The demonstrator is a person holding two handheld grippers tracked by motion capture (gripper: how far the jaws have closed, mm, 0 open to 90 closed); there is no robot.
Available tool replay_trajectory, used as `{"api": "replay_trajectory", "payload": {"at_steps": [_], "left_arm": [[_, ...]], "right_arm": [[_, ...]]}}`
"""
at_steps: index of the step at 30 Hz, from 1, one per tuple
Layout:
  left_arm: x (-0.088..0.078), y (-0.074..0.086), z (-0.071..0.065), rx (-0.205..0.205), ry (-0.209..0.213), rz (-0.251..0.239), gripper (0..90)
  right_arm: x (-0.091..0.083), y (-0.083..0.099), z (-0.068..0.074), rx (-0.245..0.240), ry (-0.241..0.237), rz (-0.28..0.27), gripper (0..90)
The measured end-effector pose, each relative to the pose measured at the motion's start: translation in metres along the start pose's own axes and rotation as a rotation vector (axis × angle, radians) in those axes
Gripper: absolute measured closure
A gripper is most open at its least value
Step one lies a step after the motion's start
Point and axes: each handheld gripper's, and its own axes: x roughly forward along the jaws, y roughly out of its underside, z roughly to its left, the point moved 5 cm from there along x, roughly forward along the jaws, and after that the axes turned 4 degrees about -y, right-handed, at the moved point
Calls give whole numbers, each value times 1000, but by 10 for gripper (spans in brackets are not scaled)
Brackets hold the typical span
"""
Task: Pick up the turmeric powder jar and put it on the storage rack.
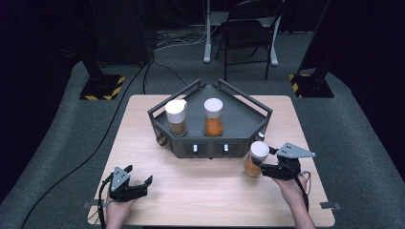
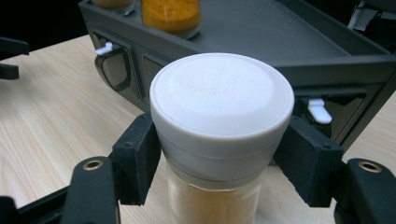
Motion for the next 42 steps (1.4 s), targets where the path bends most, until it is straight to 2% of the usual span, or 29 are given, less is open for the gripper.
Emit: {"api": "replay_trajectory", "payload": {"at_steps": [24,36,42], "left_arm": [[0,0,0,0,1,-1,77],[0,0,1,-3,4,2,77],[0,0,1,-2,4,0,77]], "right_arm": [[-8,-71,3,-21,-2,-43,333],[-3,-101,-3,-15,8,-81,333],[6,-110,-8,1,22,-92,333]]}}
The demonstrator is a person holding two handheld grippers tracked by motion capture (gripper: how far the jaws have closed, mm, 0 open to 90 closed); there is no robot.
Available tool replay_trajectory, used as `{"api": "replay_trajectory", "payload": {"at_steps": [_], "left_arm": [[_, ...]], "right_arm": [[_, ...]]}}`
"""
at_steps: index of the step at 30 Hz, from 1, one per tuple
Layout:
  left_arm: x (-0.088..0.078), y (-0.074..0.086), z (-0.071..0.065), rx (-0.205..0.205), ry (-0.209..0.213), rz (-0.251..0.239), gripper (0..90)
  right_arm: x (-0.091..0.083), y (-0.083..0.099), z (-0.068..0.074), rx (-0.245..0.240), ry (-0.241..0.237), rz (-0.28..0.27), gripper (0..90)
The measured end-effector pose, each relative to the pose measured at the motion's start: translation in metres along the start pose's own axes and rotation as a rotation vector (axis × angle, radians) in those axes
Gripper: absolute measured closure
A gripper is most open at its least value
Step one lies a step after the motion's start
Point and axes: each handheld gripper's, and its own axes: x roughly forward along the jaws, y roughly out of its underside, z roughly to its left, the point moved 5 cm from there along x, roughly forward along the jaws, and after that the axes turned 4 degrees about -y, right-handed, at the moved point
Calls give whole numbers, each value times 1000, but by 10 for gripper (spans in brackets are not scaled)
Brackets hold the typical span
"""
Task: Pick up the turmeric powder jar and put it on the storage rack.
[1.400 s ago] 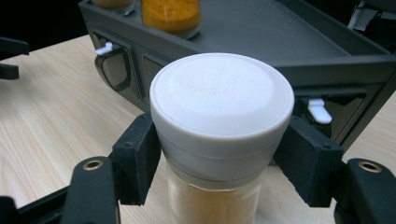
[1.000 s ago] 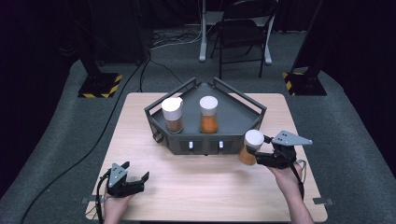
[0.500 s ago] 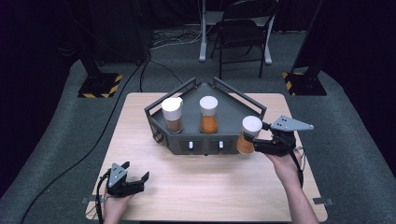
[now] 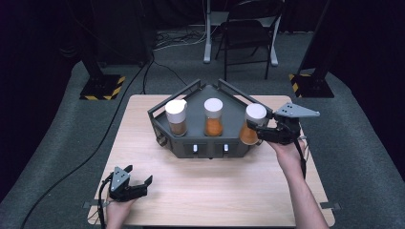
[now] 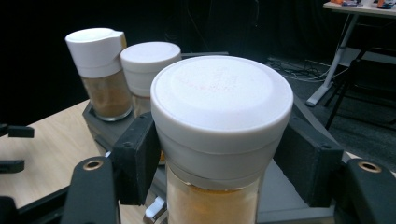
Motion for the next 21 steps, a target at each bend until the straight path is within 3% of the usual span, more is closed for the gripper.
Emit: {"api": "replay_trajectory", "payload": {"at_steps": [21], "left_arm": [[0,0,1,-3,2,0,77]], "right_arm": [[41,-6,-8,33,48,15,332]]}}
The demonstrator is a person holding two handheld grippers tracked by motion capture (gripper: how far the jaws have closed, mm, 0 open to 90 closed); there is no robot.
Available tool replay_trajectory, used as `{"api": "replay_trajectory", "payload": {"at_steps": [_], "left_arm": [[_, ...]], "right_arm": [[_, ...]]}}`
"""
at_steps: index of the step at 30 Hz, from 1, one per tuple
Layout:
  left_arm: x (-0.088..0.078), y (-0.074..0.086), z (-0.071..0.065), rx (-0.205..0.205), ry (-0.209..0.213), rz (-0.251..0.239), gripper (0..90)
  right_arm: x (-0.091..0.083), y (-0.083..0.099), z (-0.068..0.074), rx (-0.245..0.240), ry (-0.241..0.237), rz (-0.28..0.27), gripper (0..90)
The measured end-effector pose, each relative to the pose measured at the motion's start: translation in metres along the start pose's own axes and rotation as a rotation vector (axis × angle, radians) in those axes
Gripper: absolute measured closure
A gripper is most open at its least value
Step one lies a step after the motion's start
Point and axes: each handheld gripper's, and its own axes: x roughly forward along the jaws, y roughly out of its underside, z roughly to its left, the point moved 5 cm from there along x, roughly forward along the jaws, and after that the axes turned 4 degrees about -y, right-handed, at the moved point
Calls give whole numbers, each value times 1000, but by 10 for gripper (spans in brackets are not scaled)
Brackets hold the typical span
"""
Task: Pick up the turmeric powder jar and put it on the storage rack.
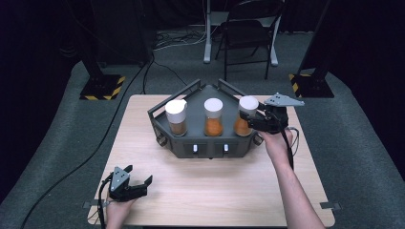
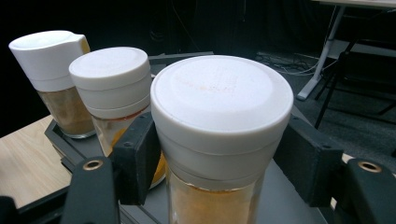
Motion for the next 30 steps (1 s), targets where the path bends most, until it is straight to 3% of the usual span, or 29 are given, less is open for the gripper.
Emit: {"api": "replay_trajectory", "payload": {"at_steps": [15,26,30], "left_arm": [[0,0,0,-3,0,1,77],[0,0,0,2,-1,-2,77],[0,0,0,0,-1,-1,77]], "right_arm": [[11,3,-3,6,17,52,331],[12,3,-4,-9,11,55,324],[11,2,-4,5,17,71,231]]}}
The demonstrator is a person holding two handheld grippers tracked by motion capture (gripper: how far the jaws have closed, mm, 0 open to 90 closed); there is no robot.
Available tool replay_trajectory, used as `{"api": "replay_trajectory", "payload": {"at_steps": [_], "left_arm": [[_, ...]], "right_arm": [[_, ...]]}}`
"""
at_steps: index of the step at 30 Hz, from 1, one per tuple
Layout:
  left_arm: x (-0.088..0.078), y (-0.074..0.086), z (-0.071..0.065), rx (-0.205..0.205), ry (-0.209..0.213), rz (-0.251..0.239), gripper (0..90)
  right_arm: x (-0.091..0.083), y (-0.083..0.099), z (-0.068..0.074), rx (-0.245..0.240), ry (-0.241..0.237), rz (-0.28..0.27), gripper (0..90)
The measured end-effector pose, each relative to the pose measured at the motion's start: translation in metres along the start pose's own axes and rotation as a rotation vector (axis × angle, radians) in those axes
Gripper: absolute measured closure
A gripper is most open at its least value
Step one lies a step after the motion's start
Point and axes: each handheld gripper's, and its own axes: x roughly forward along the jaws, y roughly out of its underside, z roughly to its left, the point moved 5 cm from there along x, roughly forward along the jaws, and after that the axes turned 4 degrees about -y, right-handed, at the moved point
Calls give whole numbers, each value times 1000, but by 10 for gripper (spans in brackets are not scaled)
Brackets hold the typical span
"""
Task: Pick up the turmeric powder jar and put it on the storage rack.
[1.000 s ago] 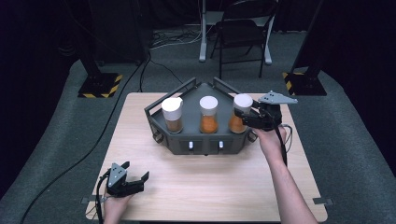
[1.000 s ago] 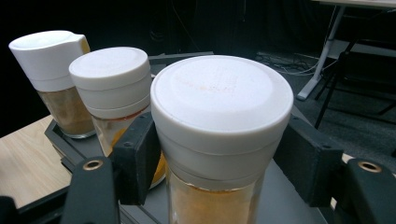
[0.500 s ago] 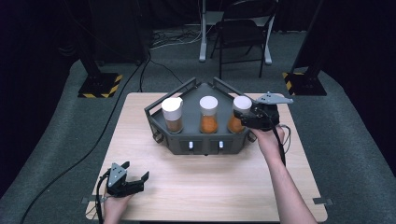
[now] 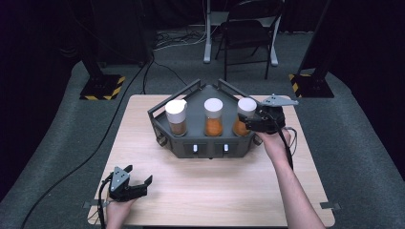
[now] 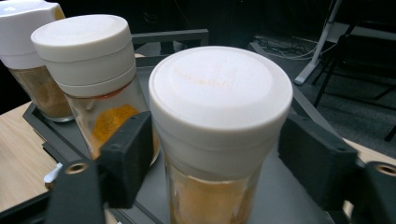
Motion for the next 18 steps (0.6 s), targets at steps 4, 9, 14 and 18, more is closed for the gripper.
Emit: {"api": "replay_trajectory", "payload": {"at_steps": [4,9,14,18], "left_arm": [[0,0,0,2,0,0,77],[0,0,-1,4,-1,2,77],[0,0,-1,7,-3,1,77],[0,0,-1,9,-4,1,77]], "right_arm": [[-7,4,-1,0,6,-7,204],[-20,12,-2,-6,19,-11,181],[-32,29,-7,4,27,-24,167],[-40,48,-10,18,33,-36,158]]}}
